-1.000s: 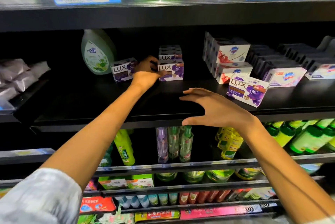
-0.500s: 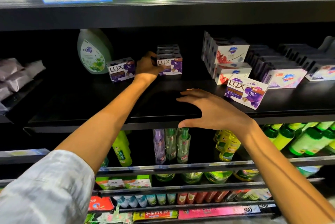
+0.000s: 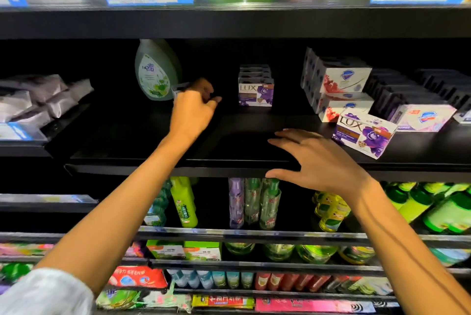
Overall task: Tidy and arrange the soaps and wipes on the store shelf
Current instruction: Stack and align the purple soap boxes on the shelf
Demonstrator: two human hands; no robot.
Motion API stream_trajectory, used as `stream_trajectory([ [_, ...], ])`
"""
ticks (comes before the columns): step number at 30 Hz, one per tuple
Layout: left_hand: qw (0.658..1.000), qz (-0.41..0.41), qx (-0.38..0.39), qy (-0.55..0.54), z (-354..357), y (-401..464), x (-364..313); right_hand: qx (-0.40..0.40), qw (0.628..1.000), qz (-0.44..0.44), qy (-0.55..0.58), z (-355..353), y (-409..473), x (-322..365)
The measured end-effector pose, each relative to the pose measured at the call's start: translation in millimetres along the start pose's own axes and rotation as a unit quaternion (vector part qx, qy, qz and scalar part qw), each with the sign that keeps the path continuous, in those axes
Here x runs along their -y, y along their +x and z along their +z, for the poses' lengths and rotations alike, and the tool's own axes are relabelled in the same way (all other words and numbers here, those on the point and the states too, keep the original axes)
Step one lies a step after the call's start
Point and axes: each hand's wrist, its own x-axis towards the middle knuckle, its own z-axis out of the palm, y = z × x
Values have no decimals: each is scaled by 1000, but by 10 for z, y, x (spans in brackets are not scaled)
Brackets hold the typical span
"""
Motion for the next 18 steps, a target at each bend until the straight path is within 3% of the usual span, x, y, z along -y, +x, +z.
stream_trajectory([
  [5, 991, -97, -47, 79, -420, -23, 314, -7, 999, 13, -37, 5, -66, -27],
  [9, 988, -154, -7, -22, -412, 69, 450, -4, 999, 23, -24, 11, -69, -5],
  [14, 985, -148, 16, -88, -254, 188, 443, -13, 999, 35, -15, 35, -103, -17],
  [18, 987, -139, 21, -78, -245, 281, 518, -21, 999, 37, -26, 87, -120, -20],
])
